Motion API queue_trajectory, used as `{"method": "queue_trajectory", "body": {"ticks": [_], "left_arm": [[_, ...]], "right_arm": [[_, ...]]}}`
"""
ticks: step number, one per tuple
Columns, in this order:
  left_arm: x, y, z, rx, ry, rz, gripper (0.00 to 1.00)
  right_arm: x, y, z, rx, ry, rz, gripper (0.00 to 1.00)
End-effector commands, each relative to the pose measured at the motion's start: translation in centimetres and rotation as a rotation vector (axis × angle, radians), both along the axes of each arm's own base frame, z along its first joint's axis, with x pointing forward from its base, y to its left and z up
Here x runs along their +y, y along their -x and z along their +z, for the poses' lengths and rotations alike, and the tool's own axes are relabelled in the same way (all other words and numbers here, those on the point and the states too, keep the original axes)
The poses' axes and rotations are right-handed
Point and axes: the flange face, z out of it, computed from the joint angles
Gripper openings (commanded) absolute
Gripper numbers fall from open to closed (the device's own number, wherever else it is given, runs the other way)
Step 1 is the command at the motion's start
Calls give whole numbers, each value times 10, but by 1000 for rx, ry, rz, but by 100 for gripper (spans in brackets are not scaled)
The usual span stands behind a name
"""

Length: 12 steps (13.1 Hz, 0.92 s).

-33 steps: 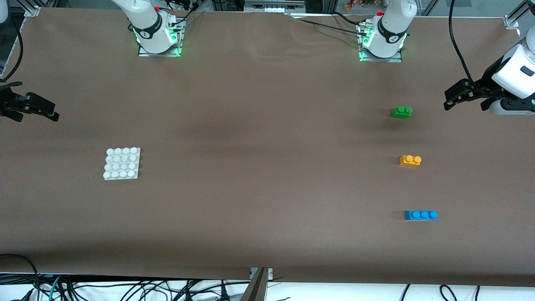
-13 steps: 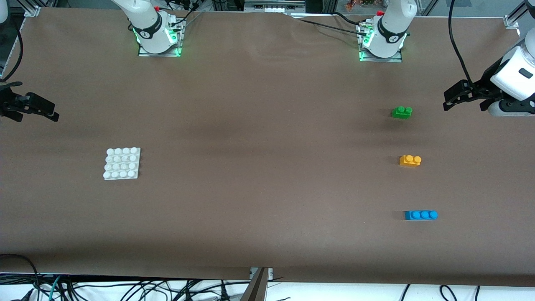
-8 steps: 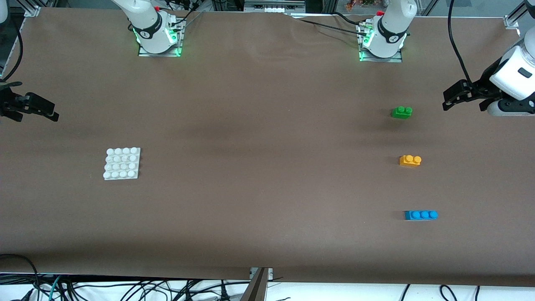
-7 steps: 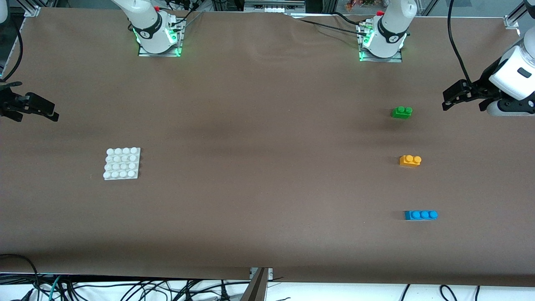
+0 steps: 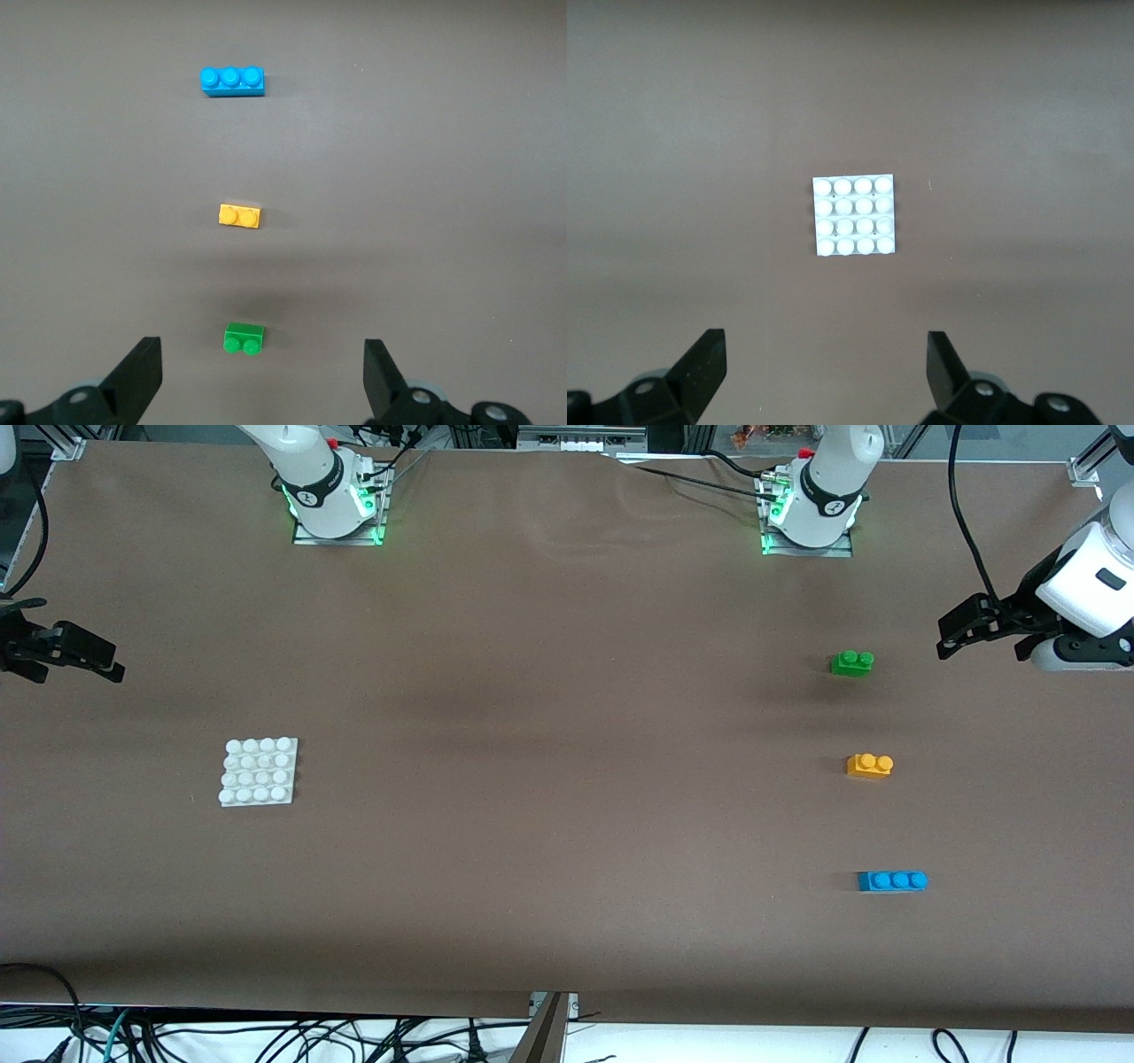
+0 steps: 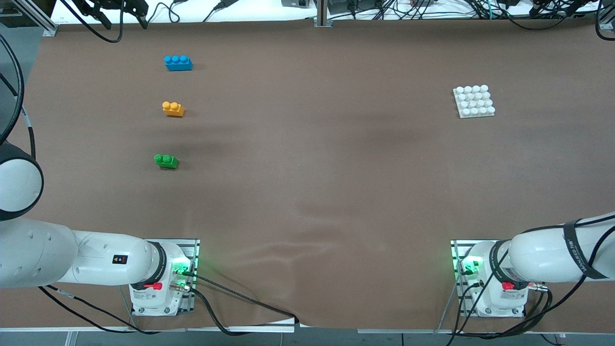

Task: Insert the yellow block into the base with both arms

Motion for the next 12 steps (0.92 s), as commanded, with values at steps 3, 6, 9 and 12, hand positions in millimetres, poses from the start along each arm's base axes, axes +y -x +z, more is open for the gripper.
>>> {"method": "queue_trajectory", "body": {"ticks": [3, 6, 9, 12], "left_arm": [[-1, -3, 6, 5, 2, 6, 100], [-1, -2, 7, 4, 2, 6, 100], [-1, -3, 6, 5, 2, 6, 100], [-1, -3, 6, 5, 2, 6, 100]], "right_arm": [[-3, 2, 4, -6, 5, -1, 100], [-3, 2, 4, -6, 5, -1, 100], [-4, 2, 3, -5, 5, -2, 100], [-3, 0, -2, 2, 11, -5, 100]]}}
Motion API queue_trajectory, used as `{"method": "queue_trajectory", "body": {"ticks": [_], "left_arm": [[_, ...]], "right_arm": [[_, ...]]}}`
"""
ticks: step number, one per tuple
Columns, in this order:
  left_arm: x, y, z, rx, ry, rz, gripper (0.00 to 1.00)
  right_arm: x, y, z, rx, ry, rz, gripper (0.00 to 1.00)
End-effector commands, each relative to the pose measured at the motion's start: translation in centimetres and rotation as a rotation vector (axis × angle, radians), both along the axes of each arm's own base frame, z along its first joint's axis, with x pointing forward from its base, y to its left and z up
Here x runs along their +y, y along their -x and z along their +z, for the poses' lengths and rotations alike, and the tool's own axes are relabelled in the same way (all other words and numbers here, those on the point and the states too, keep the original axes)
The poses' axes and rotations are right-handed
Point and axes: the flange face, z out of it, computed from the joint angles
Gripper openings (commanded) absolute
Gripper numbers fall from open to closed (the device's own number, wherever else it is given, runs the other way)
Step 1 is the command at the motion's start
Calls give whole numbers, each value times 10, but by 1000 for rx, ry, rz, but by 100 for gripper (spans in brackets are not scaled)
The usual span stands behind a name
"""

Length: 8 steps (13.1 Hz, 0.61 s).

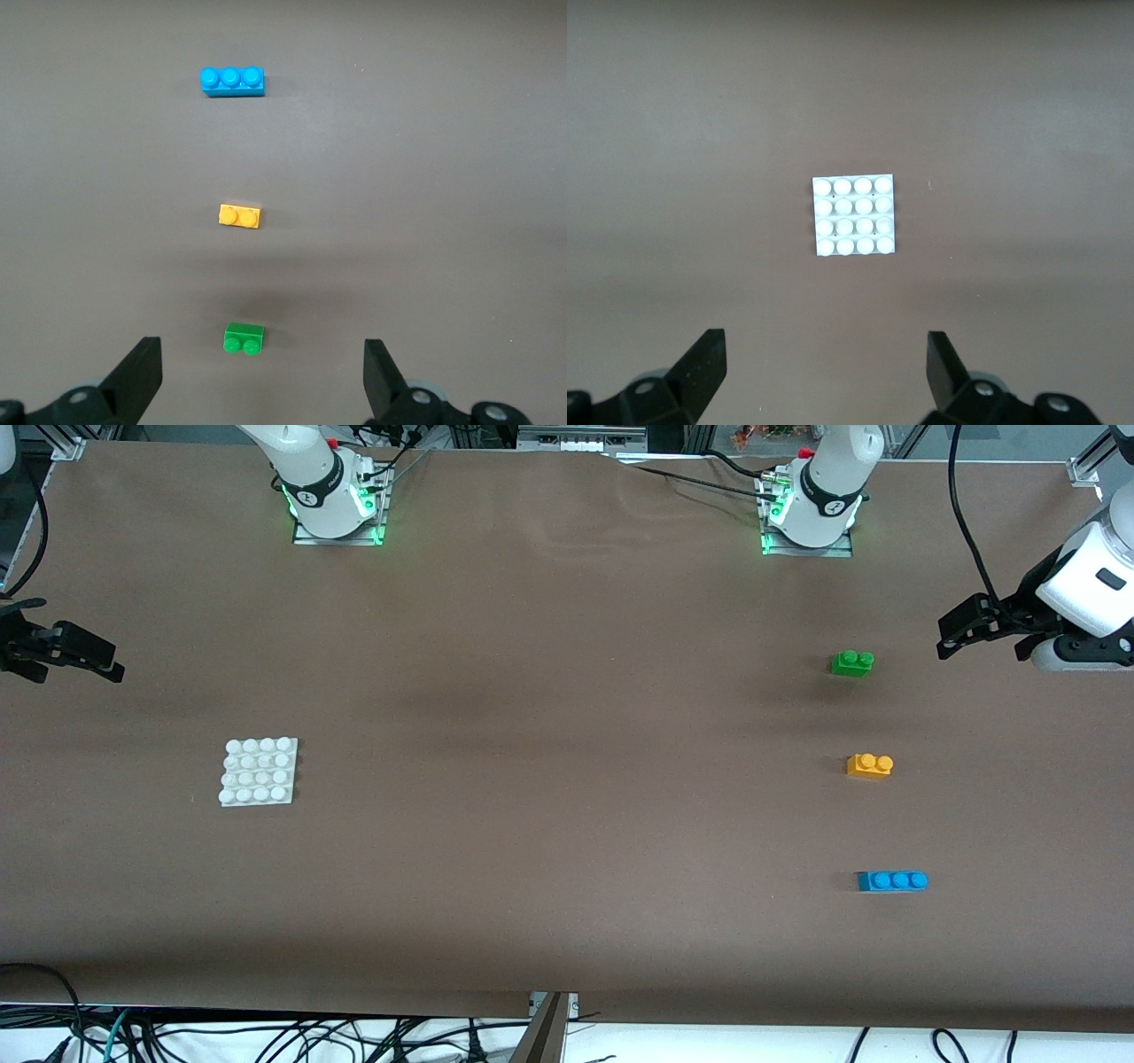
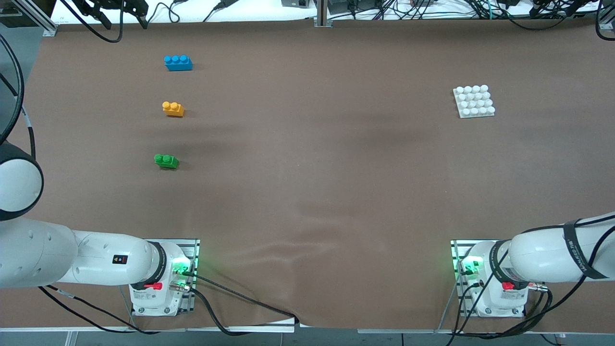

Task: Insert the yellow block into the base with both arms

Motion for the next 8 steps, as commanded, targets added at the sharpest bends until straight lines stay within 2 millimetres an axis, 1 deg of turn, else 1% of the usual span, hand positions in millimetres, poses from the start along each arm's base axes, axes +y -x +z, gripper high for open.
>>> {"method": "queue_trajectory", "body": {"ticks": [1, 2, 4, 6, 7, 8], "left_arm": [[0, -3, 6, 5, 1, 7, 100], [-1, -3, 6, 5, 1, 6, 100], [-1, -3, 6, 5, 1, 6, 100], [0, -3, 7, 2, 1, 7, 100], [-1, -3, 9, -1, 1, 6, 100], [-1, -3, 9, -1, 1, 6, 100]], "right_arm": [[-4, -1, -3, 1, 16, -4, 100], [-6, -5, -9, -1, 19, -10, 100], [-15, -16, -38, 42, 20, -31, 100], [-15, -24, -59, 70, 23, -29, 100], [-15, -29, -73, 91, 25, -30, 100], [-16, -34, -92, 122, 26, -31, 100]]}}
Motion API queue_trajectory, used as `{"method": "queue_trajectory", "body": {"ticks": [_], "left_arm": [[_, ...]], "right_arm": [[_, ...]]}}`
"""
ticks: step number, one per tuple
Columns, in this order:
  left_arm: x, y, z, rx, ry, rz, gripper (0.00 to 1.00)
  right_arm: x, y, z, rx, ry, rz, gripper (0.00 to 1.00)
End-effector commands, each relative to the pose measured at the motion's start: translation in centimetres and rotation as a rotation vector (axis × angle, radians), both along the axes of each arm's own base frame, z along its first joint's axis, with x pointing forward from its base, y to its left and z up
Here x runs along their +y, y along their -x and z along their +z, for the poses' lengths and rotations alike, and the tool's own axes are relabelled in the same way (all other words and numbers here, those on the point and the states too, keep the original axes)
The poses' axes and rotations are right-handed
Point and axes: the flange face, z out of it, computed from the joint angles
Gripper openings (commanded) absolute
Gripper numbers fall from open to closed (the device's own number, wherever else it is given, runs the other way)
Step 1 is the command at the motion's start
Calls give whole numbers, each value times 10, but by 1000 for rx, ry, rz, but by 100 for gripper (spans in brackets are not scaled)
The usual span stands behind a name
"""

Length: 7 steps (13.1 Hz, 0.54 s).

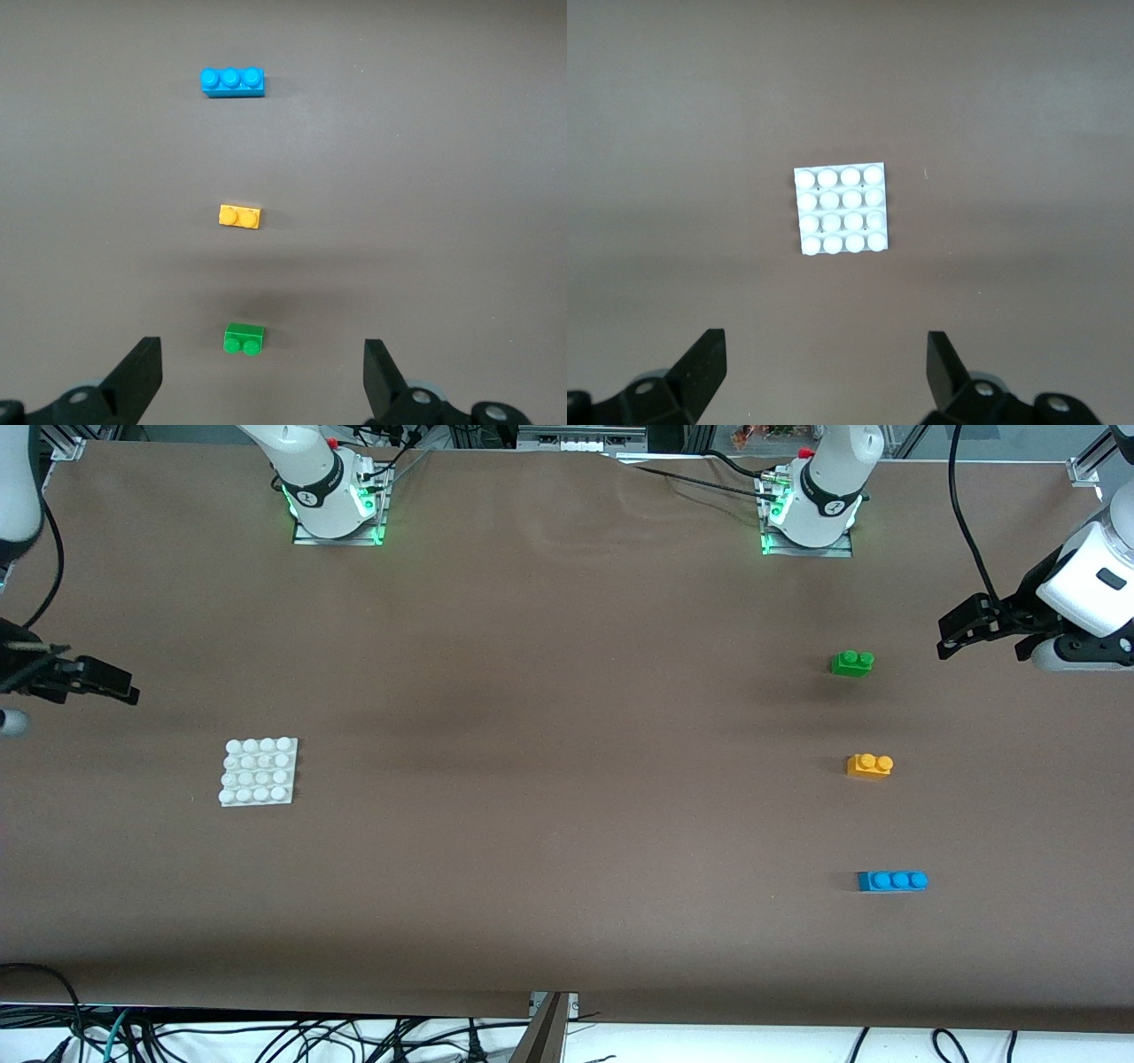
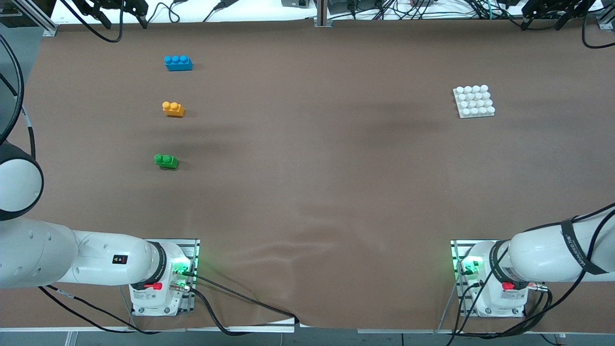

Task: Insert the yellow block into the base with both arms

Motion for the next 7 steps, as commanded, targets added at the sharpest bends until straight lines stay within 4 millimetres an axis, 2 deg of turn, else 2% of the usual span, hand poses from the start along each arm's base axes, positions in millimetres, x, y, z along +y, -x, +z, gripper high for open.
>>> {"method": "queue_trajectory", "body": {"ticks": [1, 7], "left_arm": [[-1, -3, 7, 2, 1, 5, 100], [-1, -3, 7, 2, 1, 5, 100]], "right_arm": [[-7, -13, -40, 48, 17, -11, 100], [-11, -40, -148, 112, 28, -3, 100]]}}
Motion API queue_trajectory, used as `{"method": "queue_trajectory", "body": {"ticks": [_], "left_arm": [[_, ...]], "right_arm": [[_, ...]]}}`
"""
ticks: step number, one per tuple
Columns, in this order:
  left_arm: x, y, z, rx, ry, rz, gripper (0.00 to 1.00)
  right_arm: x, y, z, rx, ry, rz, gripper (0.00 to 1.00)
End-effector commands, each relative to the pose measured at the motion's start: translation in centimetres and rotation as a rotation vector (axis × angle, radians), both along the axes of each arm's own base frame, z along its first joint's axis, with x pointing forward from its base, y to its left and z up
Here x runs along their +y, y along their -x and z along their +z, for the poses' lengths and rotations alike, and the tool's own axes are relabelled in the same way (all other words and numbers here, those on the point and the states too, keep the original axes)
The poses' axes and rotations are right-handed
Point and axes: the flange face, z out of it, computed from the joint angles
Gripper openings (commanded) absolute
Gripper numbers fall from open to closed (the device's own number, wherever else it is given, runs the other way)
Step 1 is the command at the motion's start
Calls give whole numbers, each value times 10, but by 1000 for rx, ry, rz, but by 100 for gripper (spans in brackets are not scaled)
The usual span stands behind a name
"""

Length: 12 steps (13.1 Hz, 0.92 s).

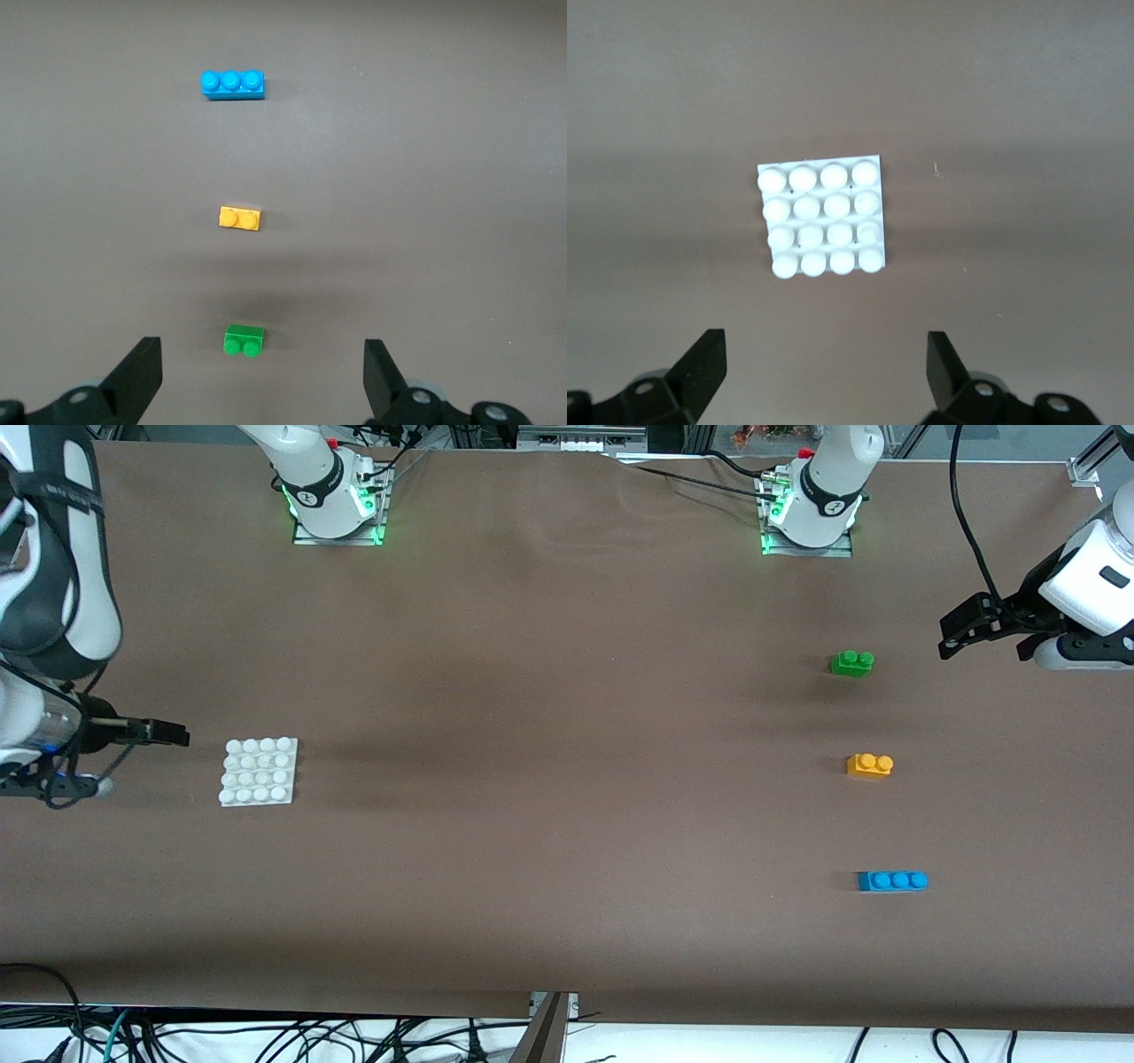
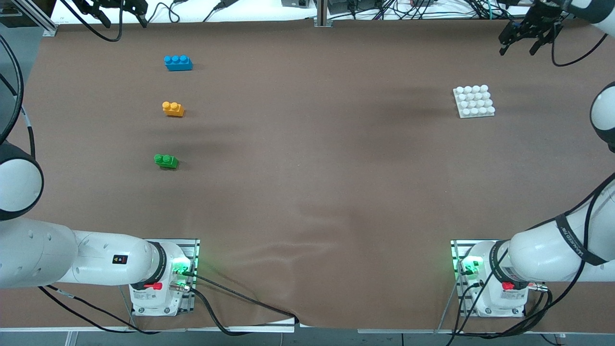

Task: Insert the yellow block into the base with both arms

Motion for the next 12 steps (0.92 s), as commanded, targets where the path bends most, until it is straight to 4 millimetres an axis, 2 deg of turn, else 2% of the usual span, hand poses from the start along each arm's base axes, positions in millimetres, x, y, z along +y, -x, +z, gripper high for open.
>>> {"method": "queue_trajectory", "body": {"ticks": [1, 3, 6, 12], "left_arm": [[-1, -3, 6, 5, 1, 5, 100], [-1, -3, 6, 5, 1, 5, 100], [-1, -3, 6, 5, 2, 6, 100], [-1, -3, 7, 4, 2, 6, 100]], "right_arm": [[-2, -8, -41, 15, 14, 8, 100], [-3, -13, -76, 9, 17, 9, 100], [-1, -8, -125, -17, 21, 15, 100], [0, -6, -162, 4, 18, 14, 100]]}}
